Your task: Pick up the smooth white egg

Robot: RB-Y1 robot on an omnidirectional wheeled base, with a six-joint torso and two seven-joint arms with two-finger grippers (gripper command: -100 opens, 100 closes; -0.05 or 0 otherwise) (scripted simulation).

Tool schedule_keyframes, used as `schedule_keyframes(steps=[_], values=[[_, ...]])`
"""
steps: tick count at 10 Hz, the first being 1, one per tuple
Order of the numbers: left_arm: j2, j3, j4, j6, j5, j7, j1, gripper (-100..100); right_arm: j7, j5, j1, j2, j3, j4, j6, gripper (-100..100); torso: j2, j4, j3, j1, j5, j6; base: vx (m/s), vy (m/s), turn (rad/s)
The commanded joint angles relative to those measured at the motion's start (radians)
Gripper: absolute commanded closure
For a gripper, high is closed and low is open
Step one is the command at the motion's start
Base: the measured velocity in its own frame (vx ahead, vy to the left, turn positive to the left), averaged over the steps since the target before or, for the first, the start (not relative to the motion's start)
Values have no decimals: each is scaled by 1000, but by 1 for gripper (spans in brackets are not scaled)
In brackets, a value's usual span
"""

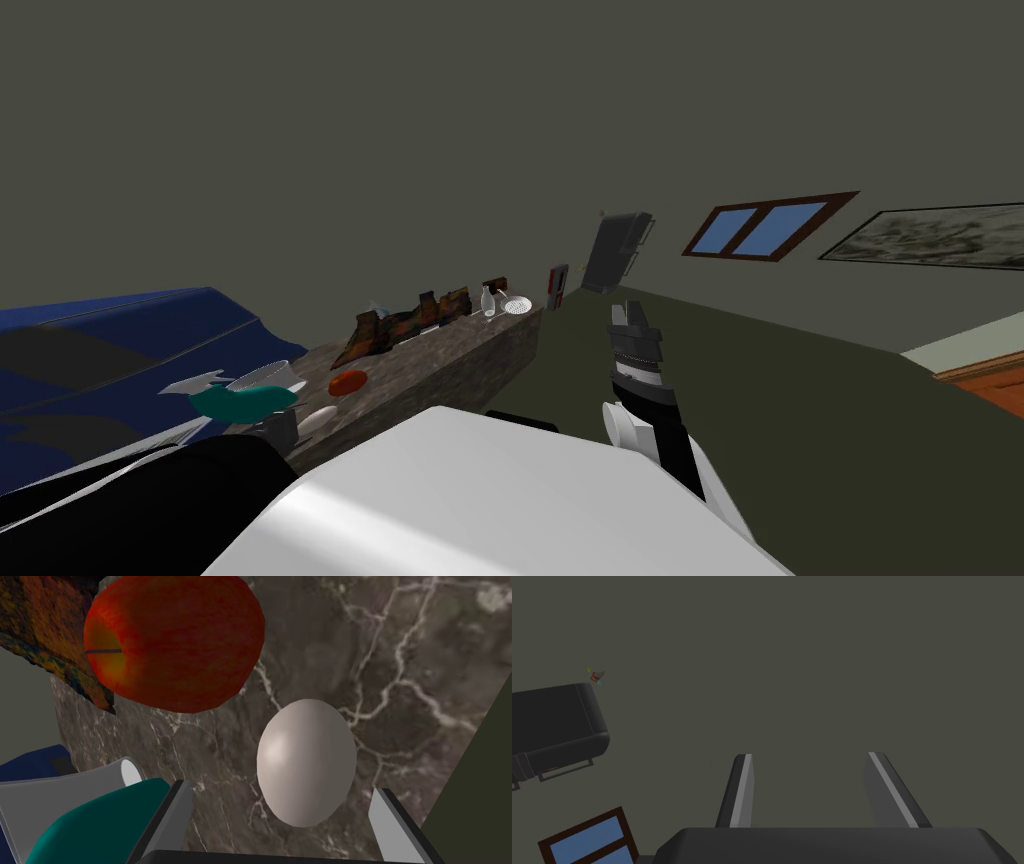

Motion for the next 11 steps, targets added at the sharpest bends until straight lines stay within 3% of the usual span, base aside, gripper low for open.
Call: schedule_keyframes(steps=[1, 3, 4, 6, 7, 9, 10, 11], values=[[-12, 28, 28, 18, 31, -50, -15, -100, 0, 0, 0, 0, 0, 0, 0, 0, 0, 0, 0, 0, 0, 0, 78, -6, 127], [-12, 28, 28, 18, 31, -92, -15, -100, 0, 0, 0, 0, 0, 0, 0, 0, -2, 0, -1, 0, 0, 0, 60, -8, 43], [-24, 54, 55, 35, 61, -128, -29, -100, 0, 0, 0, 0, 0, 0, 0, 0, 0, 0, 0, 0, 0, 0, 77, -10, 129], [-24, 54, 55, 35, 61, -171, -29, -100, 0, 0, 0, 0, 0, 0, 0, 0, -2, 0, -1, 0, 0, 0, 64, -5, 41], [-36, 81, 82, 52, 91, -207, -44, -100, 0, 0, 0, 0, 0, 0, 0, 0, 0, 0, 0, 0, 0, 0, 81, -5, 151], [-36, 81, 82, 52, 91, -250, -44, -100, 0, 0, 0, 0, 0, 0, 0, 0, -2, 0, -1, 0, 1, 0, 59, -9, 33], [-49, 108, 109, 69, 122, -286, -58, -100, 0, 0, 0, 0, 0, 0, 0, 0, 0, 0, 0, 1, 1, 1, 74, -15, 115], [-49, 108, 109, 69, 122, -314, -58, -100, 0, 0, 0, 0, 0, 0, 0, 0, -1, 0, -1, 0, 1, -1, 84, -19, 91]])
